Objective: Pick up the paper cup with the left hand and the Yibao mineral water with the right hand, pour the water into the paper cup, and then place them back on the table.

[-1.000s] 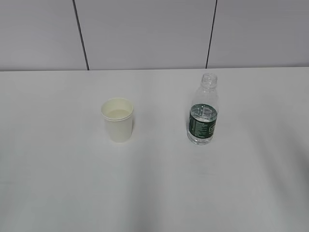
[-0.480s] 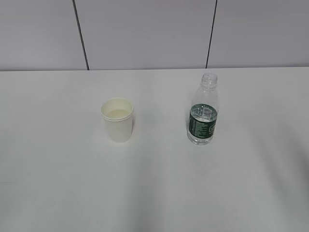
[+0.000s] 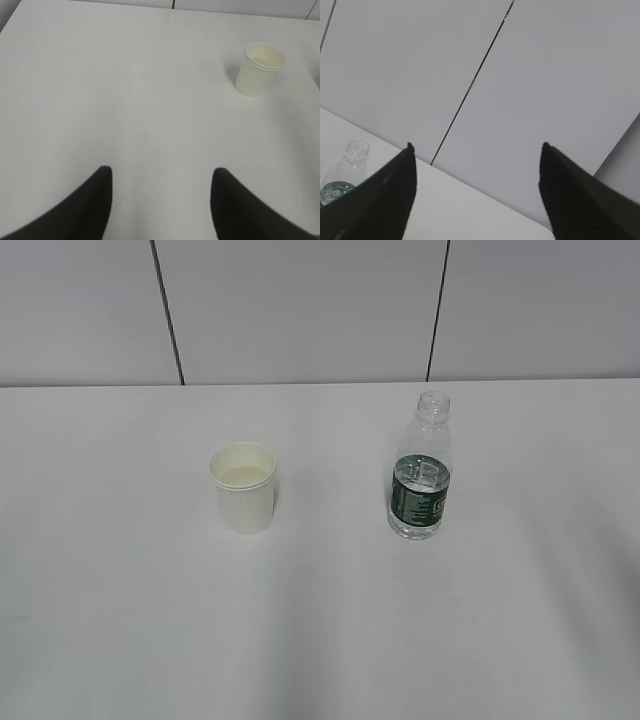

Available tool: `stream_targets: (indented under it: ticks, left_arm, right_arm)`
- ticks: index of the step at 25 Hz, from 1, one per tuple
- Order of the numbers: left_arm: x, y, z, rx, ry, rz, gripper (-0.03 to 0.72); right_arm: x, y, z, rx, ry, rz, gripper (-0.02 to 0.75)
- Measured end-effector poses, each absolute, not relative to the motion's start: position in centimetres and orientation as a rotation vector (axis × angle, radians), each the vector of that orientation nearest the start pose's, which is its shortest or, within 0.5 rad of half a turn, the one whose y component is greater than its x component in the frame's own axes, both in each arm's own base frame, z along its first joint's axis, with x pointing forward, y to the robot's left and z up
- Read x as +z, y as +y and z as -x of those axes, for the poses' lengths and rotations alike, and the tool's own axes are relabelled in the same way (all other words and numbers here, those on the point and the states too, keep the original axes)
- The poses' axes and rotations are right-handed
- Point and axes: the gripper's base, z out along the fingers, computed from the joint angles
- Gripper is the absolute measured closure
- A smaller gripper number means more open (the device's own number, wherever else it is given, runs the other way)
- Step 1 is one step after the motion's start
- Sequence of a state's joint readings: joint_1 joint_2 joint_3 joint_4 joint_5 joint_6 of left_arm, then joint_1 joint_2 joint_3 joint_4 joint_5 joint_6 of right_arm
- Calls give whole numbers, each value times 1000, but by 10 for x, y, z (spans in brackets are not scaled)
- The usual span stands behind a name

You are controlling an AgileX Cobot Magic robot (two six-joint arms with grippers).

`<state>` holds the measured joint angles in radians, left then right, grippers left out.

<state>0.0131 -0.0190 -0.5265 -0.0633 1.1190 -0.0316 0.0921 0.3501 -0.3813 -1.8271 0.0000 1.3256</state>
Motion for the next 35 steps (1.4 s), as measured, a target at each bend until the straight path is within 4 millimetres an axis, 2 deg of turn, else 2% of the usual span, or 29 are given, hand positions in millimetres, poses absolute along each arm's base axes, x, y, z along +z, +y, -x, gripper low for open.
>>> stream_targets:
  ticks: [27,35]
  left_arm:
    - [280,-5,13,-86,2056,39,327]
    - [280,-5,13,-86,2056,39,363]
  right_arm:
    - [318,8,-84,-334,1397,427,146]
    - [318,8,-84,-334,1397,427,146]
